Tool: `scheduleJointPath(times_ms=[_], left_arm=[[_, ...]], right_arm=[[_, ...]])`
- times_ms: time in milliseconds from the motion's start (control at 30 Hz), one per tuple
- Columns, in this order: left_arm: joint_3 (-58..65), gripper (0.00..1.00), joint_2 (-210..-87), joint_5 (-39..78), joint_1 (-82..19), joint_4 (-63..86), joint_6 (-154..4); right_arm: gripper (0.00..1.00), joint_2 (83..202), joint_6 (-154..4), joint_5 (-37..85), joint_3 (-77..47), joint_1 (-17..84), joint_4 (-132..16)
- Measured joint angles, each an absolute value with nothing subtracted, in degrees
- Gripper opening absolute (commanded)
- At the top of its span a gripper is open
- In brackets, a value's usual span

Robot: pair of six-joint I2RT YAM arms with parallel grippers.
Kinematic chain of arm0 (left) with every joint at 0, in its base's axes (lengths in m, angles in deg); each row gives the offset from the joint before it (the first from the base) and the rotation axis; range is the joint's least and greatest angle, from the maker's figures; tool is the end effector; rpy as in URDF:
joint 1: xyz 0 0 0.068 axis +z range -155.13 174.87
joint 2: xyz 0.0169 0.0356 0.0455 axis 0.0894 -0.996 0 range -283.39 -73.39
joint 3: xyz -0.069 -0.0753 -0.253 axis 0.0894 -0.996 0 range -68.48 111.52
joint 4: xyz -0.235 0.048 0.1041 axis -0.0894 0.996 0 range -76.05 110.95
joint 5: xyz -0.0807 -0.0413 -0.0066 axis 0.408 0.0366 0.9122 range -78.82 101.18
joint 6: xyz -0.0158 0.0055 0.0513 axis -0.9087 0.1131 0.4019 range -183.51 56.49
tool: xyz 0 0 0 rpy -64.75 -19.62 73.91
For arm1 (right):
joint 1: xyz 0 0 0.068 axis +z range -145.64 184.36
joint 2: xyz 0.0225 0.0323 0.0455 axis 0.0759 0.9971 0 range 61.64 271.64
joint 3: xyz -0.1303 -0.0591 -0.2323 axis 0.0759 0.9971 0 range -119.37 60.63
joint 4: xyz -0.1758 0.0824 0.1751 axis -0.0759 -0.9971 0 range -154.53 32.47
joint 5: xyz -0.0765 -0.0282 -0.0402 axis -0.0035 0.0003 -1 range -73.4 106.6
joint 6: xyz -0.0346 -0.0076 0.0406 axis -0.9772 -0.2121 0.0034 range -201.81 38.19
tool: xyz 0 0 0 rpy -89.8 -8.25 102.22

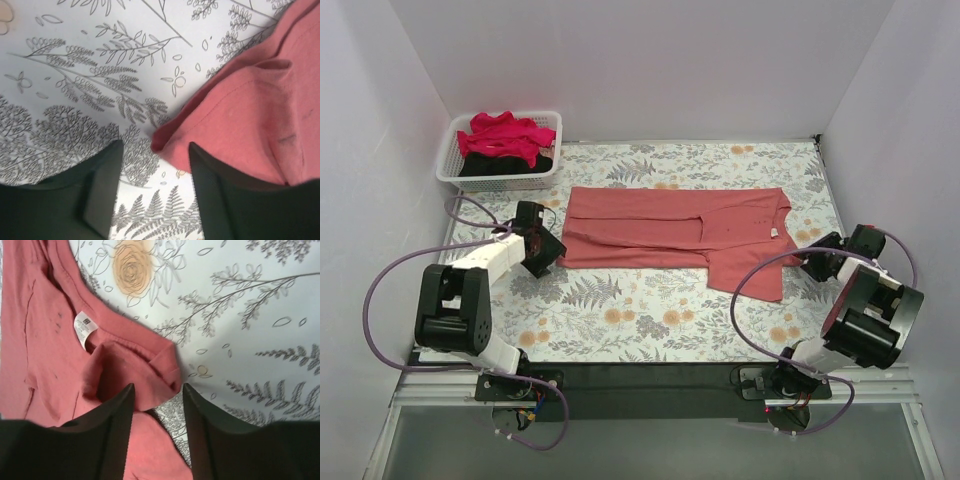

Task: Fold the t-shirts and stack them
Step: Fold the tshirt

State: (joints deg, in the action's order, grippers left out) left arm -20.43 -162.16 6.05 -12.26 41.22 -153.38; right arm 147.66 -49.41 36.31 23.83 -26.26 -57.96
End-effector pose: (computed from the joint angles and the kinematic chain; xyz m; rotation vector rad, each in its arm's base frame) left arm 0.2783 -0.0316 0.1616 -1.8707 2.0874 -0.3248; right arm 0.2442 -0.1306 0.1486 1.1284 2.1354 0.4324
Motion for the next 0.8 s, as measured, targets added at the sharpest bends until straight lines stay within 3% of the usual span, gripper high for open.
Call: scheduleJointPath(times_ms=[167,333,533,800], left_arm=[[-20.82,0.71,-157.24,5.97,-12.05,43.97,-150.86],[-20.71,0.72,-150.53,4.46,-12.05,44.52,-145.95],[-20.38,0.72,-143.40,-1.09,-12.05,43.86,-140.70],[-23.46,0.72,-140.43,-2.06,-12.05,41.33,-137.82]], right_arm=[[0.61,139.90,-51.40,29.97,25.05,-19.44,-61.78],[0.65,131.31,-52.82,23.11,27.13,-12.86,-66.66],[0.66,129.47,-55.11,16.46,27.15,-4.09,-73.41],[0.67,124.73,-57.04,10.82,27.15,-0.86,-81.19]])
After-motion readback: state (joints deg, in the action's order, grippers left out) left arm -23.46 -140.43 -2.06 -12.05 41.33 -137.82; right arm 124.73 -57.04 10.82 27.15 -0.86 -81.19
